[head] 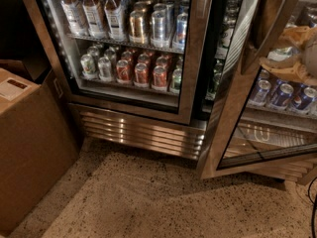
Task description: Open right fridge door
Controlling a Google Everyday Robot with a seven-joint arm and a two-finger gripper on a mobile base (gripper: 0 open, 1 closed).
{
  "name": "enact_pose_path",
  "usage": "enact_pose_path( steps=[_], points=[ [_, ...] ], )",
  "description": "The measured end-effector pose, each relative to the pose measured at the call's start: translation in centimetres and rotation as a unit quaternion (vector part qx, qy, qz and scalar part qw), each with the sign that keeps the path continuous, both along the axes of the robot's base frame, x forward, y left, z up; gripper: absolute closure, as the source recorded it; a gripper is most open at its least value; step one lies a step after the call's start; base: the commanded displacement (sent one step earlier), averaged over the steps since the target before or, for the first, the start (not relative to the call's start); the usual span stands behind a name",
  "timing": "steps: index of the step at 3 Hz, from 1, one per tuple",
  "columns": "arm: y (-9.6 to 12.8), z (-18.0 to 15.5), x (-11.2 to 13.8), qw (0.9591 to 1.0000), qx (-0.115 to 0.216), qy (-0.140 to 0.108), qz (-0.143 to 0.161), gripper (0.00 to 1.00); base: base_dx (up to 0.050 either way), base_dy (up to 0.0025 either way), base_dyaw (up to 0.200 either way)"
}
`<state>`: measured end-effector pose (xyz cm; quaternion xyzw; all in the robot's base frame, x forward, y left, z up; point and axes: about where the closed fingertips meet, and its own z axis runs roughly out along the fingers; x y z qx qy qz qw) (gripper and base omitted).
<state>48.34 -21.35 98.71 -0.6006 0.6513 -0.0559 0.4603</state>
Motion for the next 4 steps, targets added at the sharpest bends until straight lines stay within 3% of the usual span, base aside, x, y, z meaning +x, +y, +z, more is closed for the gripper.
enact_pose_path(
  steps=[1, 2, 3, 4],
  points=[
    [-7.92, 1.95, -1.68, 0.9944, 0.033, -0.024, -0.097, 0.82, 0.0, 0.0, 0.0],
    [-7.89, 1.95, -1.67, 0.9944, 0.033, -0.024, -0.097, 0.84, 0.0, 0.0, 0.0],
    [-7.89, 1.96, -1.67, 0.9944, 0.033, -0.024, -0.097, 1.0, 0.0, 0.0, 0.0],
    [-7.88, 1.95, -1.67, 0.9945, 0.033, -0.024, -0.097, 1.0, 0.0, 0.0, 0.0]
  ],
)
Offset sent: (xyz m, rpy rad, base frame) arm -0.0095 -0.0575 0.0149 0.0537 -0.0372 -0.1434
